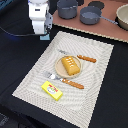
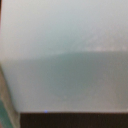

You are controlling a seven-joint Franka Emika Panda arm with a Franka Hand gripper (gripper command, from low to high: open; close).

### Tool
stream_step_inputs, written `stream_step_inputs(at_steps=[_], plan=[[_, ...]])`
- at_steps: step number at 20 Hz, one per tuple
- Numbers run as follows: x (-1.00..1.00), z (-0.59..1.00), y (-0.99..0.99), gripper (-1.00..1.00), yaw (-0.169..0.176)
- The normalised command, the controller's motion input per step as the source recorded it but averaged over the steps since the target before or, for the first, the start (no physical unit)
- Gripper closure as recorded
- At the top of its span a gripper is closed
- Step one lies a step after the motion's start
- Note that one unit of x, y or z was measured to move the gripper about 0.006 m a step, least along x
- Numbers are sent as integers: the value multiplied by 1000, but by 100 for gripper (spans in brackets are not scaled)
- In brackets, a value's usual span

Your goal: Place the bread, butter, and milk from the table onto the serving area.

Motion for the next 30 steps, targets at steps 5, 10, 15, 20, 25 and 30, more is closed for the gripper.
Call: stream_step_inputs(at_steps=[5, 10, 15, 20, 25, 30], plan=[[237, 970, 45, 100, -43], [738, 990, 77, 100, -27], [1000, 638, 0, 100, 0], [1000, 494, 0, 100, 0], [1000, 470, 0, 100, 0], [1000, 425, 0, 100, 0]])
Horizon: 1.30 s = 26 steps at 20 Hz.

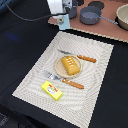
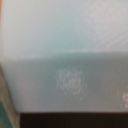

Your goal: Place the bread, butter, and milk from the table onto the serving area.

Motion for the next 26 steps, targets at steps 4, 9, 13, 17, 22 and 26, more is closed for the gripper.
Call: stream_step_inputs(at_steps=[4, 9, 13, 17, 22, 26], plan=[[1000, 285, 0, 100, 0], [1000, 137, 0, 100, 0], [952, -108, 26, 100, 0], [644, -331, 17, 100, 0], [193, -407, 62, 100, 21], [-17, -260, 116, 100, 46]])
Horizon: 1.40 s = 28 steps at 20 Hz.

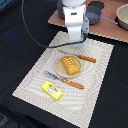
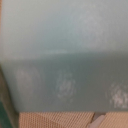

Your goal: Place the bread, butter, and milk from the table onto the serving area.

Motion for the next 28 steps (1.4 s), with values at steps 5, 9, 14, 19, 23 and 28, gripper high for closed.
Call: stream_step_inputs(at_steps=[5, 9, 14, 19, 23, 28], plan=[[358, 32, 241, -100, -4], [661, 677, 371, -100, -84], [559, 846, 333, -100, -65], [357, 1000, 290, -100, -24], [319, 1000, 283, -100, -26], [309, 1000, 255, -100, -21]])
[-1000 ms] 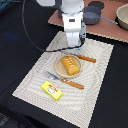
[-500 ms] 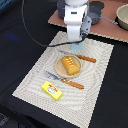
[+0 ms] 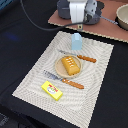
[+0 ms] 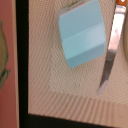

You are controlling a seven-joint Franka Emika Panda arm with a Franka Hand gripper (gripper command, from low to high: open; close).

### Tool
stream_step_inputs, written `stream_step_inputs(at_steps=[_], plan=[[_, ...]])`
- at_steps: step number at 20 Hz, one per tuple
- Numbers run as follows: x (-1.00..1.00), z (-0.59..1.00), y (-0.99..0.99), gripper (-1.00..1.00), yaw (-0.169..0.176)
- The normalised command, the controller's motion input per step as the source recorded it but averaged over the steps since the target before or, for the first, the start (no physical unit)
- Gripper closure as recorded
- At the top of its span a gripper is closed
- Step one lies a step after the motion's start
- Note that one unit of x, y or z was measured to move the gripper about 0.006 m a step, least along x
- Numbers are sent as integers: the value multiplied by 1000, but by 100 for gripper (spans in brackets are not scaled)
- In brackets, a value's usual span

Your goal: Place the bread, butter, and milk from the table onto the serving area.

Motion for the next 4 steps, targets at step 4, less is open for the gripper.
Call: stream_step_inputs(at_steps=[4], plan=[[171, 748, 200, -100, -10]])
